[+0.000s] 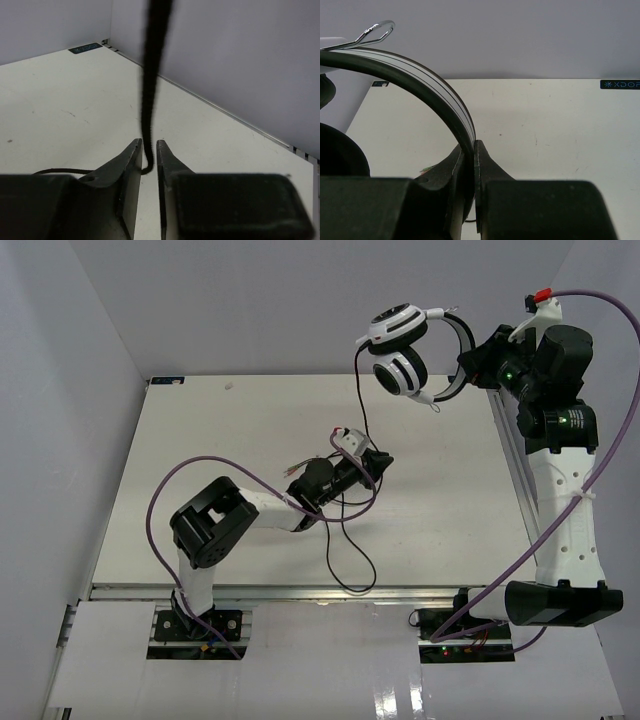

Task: Wrap the headphones

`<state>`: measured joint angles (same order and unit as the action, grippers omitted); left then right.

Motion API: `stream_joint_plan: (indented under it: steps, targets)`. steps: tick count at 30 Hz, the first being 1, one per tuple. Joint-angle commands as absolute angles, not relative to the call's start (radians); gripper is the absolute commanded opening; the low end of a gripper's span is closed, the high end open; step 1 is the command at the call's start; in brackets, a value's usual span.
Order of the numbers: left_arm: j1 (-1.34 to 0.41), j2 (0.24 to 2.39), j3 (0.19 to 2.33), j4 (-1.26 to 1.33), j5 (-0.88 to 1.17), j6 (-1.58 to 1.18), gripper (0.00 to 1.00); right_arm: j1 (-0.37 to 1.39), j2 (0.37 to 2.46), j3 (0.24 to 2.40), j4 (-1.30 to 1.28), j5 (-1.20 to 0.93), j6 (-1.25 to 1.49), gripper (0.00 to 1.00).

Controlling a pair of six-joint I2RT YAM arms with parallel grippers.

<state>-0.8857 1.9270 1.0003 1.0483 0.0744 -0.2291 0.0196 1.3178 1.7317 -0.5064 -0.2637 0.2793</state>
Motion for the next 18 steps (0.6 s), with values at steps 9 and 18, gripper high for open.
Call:
stream_joint_plan:
  steps: [9, 18]
  targets:
    - [-0.891, 1.858, 0.946, 1.062, 0.109, -0.242, 0.0, 0.014, 1.261, 1.754, -0.419, -0.26, 0.276, 0.08]
    - [-0.939, 1.643, 0.931, 0.491, 0.243, -0.337, 0.0, 0.018, 1.203, 1.695, -0.369, -0.183, 0.301, 0.08]
